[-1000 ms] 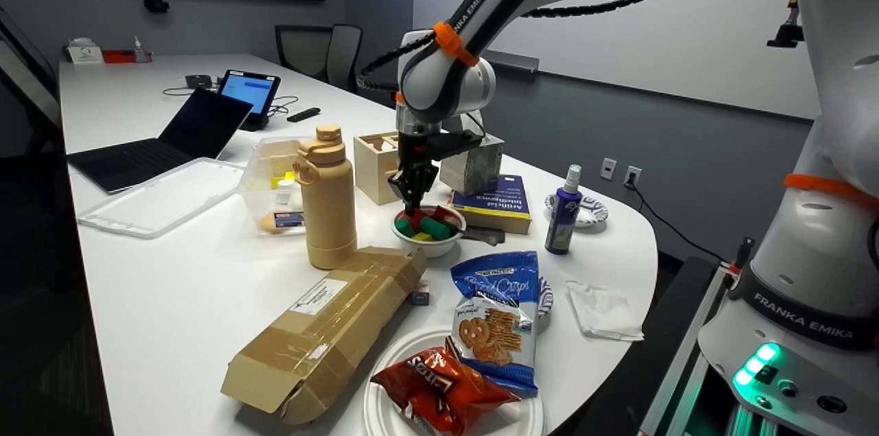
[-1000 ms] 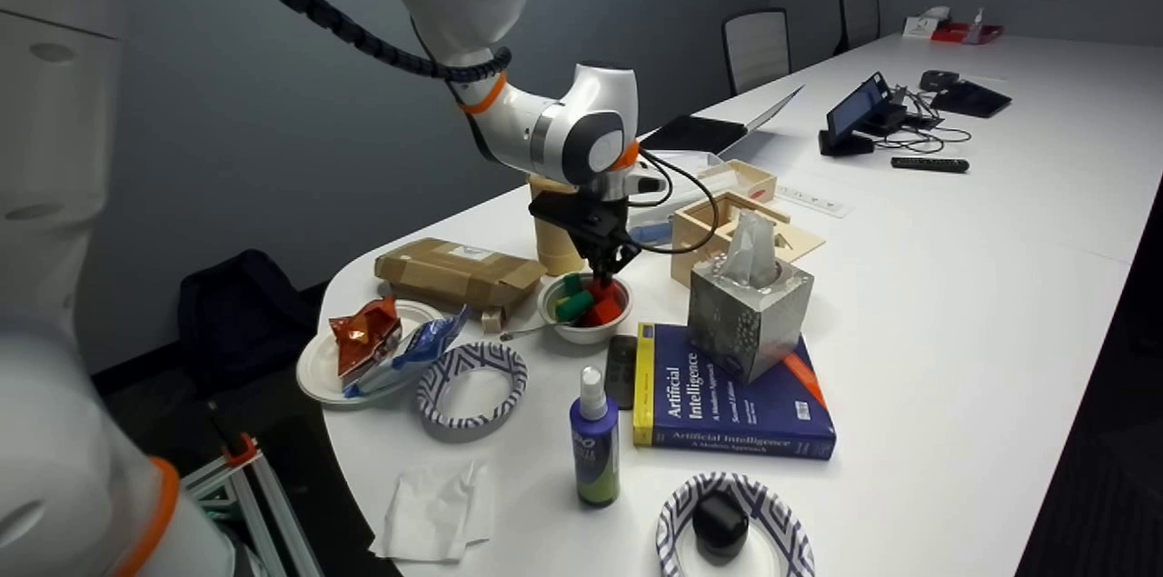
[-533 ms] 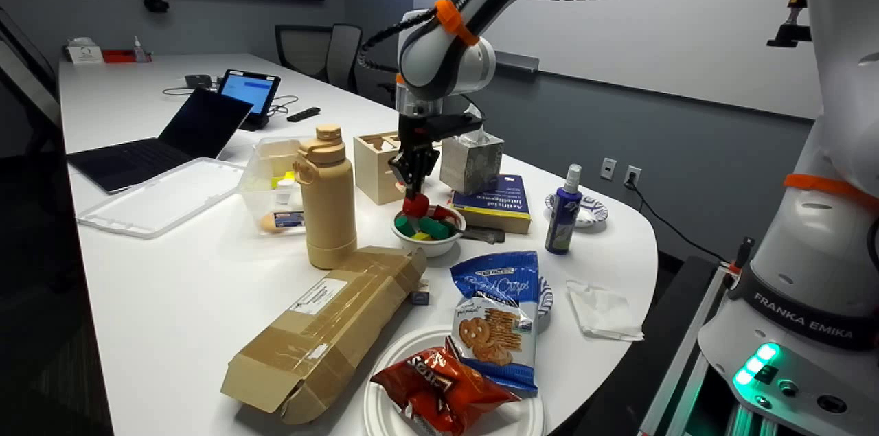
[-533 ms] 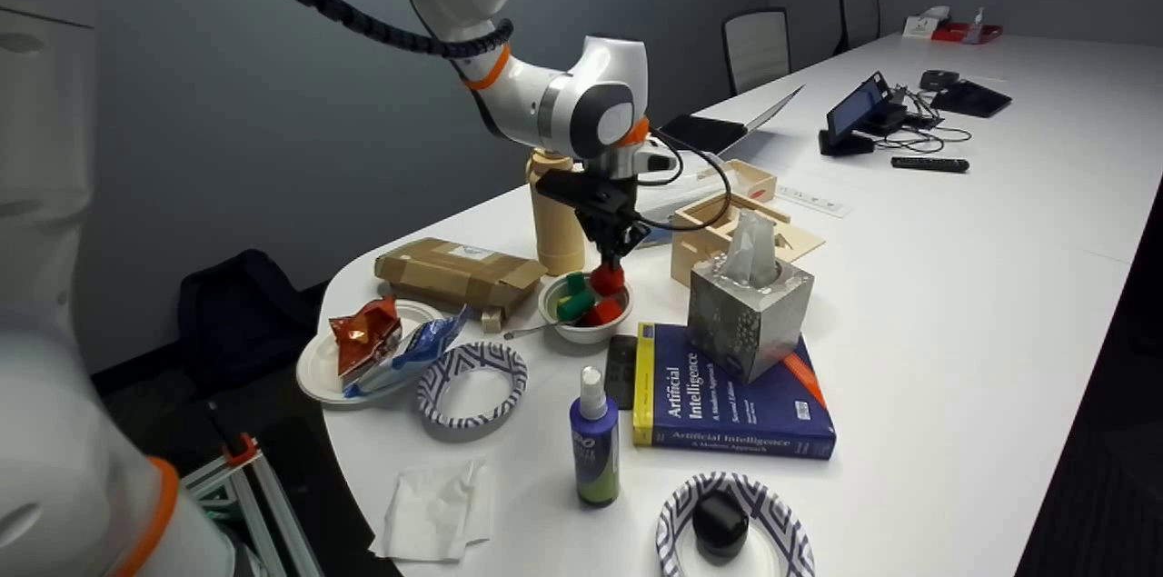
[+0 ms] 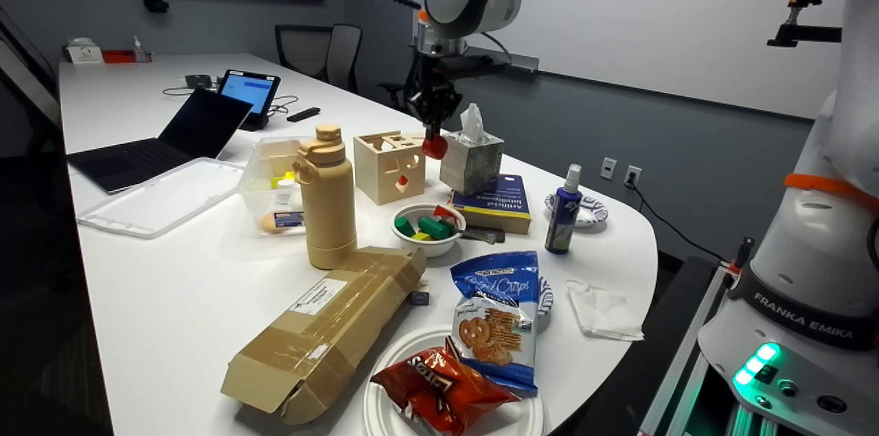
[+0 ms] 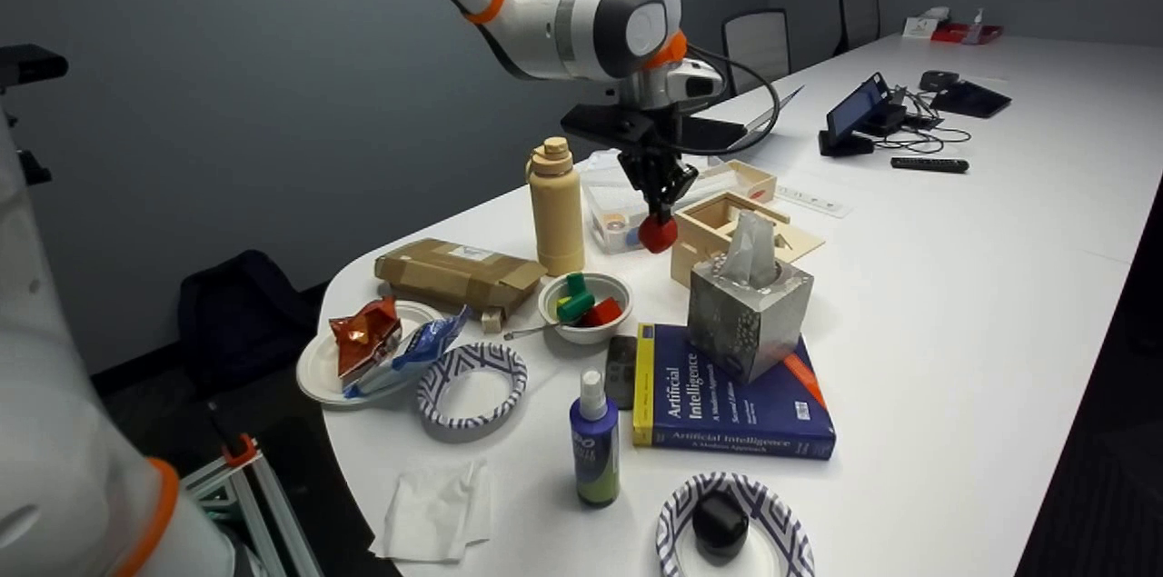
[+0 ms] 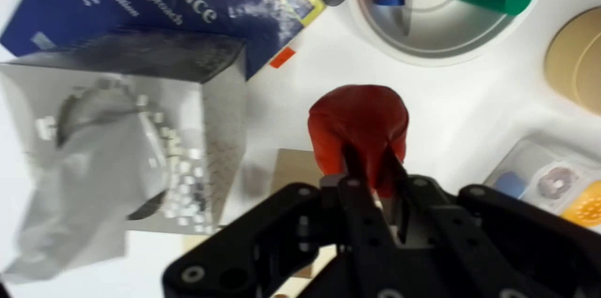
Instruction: Take the red toy out of the white bowl and place it in the black and white bowl on the right.
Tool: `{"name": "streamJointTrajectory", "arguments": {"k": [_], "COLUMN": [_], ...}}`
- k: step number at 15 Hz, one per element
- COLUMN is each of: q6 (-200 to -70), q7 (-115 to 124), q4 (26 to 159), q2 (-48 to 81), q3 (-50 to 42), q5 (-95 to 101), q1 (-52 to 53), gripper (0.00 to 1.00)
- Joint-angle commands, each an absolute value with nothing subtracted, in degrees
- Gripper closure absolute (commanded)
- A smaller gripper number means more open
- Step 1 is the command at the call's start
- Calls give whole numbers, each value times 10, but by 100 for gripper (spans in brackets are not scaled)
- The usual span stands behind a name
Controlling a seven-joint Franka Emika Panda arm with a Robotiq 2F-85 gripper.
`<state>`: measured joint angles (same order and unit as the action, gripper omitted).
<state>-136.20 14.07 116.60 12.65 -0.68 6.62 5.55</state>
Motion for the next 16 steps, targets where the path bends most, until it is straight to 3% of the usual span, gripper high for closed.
{"name": "streamJointTrajectory", "arguments": {"k": [1,11,16], "q6": [-1326,-1184,-1209], "q7": [250,483,531], "q4": [1220,1339,1396], "q2": [50,-92,-90], "q3": [-41,-46,-55], "q5": [140,264,271], "q1": [53,-34,-72], "gripper": [97,97,97]}}
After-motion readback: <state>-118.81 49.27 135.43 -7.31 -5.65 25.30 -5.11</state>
